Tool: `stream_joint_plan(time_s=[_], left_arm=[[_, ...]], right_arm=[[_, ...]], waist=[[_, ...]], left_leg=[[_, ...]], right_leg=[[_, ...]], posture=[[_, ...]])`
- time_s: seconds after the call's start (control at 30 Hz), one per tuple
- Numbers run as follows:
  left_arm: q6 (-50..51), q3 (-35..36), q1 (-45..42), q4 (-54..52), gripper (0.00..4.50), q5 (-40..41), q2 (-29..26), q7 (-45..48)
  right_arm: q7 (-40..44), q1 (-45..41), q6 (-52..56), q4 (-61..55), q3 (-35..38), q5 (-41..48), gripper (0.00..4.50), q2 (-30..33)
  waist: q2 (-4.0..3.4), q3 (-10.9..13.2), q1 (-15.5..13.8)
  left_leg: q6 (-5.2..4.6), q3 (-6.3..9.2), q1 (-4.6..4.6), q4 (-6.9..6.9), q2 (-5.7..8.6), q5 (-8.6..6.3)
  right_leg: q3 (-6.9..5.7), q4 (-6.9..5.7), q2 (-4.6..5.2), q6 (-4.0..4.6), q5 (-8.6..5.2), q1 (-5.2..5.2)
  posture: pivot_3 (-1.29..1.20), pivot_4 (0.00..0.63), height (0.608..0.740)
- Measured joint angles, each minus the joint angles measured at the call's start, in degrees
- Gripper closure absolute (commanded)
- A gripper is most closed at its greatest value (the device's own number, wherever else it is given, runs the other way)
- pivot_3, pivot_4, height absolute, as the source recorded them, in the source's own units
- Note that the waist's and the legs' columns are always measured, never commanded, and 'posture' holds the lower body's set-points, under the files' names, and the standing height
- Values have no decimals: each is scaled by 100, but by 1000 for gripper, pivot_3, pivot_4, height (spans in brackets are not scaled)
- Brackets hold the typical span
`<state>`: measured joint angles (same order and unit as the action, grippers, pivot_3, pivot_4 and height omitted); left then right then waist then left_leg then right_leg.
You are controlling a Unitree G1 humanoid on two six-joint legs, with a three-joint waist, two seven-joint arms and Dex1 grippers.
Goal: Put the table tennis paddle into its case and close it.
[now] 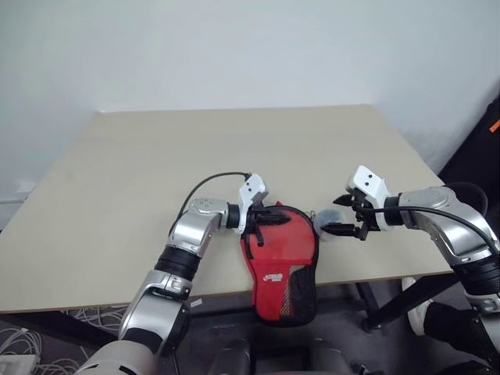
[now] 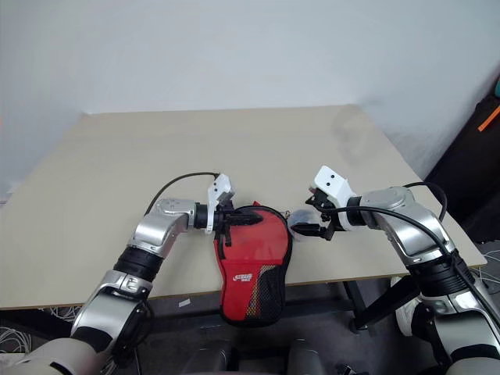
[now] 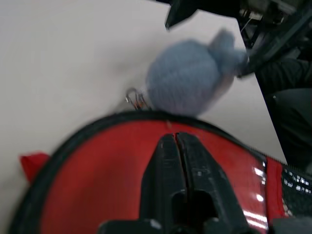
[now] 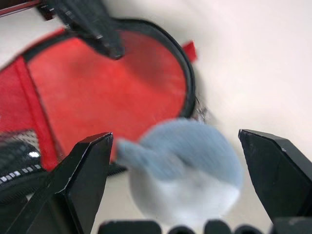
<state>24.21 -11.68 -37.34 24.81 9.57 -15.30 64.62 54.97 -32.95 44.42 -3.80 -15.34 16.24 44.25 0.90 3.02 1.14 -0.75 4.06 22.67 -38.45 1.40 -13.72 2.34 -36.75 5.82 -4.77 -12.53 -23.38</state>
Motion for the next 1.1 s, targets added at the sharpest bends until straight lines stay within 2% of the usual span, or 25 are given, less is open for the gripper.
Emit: stream_joint_plan(time_s=[0.33, 0.43, 0.7, 0.8, 1.1], left_arm=[[-595, -226, 262, 305, 4350, -273, 53, -282], [-919, -293, 350, 386, 4403, -401, 38, -357], [-1342, -300, 548, 328, 4403, -461, -99, -472], [-1378, -305, 638, 213, 4403, -459, -191, -471], [-1321, -334, 726, 35, 4403, -456, -339, -445]], right_arm=[[-17, 8, -186, 663, -160, -381, 0, -277], [-50, 1, -202, 779, -174, -467, 628, -376], [-27, -24, -240, 842, -178, -613, 3339, -468], [9, -63, -300, 930, -199, -682, 4091, -501], [425, -279, -833, 1226, -305, -878, 4091, -302]], waist=[[-1, -1, 1], [1, -2, -1], [-4, -6, 1], [-6, -8, 1], [-10, -10, 2]], left_leg=[[0, -2, -2, 1, 1, 0], [0, -2, -3, -1, 1, 0], [0, -2, -7, -1, 1, 0], [0, -2, -9, -1, 0, 0], [0, -3, -11, -1, 1, 0]], right_leg=[[2, 0, 0, 10, 6, 0], [0, 0, 1, 13, 8, 5], [1, 0, 1, 12, 7, 8], [1, 0, 0, 13, 8, 9], [1, -1, 1, 10, 6, 12]], posture=[[0, 0, 698], [0, 0, 698], [0, 0, 698], [0, 0, 698], [0, 0, 698]])
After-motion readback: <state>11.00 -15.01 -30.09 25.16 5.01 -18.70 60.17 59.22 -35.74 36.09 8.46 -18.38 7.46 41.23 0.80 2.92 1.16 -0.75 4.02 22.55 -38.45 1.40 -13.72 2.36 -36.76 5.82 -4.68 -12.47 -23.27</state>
